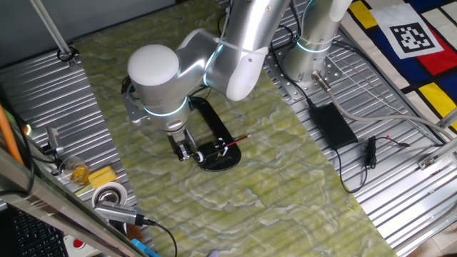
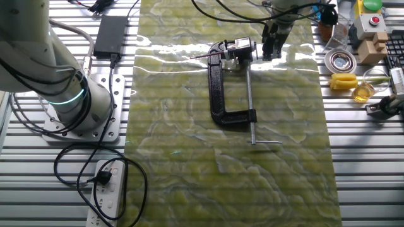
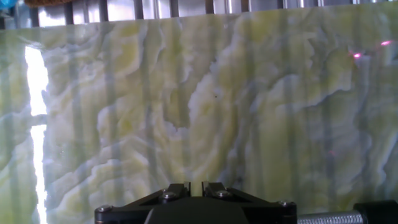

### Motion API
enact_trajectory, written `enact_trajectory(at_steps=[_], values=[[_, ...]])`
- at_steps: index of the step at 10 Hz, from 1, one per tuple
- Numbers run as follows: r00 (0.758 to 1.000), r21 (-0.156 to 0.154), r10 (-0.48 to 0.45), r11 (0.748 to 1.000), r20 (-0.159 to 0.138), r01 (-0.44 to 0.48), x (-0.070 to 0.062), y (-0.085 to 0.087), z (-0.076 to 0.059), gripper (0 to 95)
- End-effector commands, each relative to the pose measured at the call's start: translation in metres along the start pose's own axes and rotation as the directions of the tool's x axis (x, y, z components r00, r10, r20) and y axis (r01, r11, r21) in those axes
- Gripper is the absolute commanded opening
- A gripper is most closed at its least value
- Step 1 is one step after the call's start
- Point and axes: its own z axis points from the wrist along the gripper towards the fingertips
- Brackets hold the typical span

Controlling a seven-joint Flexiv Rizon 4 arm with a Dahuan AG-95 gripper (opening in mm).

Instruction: Sharpen the pencil with a pencil sharpener

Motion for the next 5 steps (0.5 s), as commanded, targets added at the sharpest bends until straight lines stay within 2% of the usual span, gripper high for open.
enact_trajectory(at_steps=[1, 5], values=[[1.000, 0.018, 0.013, 1.000, 0.001, -0.013, 0.0030, 0.0032, -0.0297, 0.0], [1.000, 0.017, 0.018, 1.000, -0.009, -0.017, 0.0042, 0.0041, -0.0355, 0.0]])
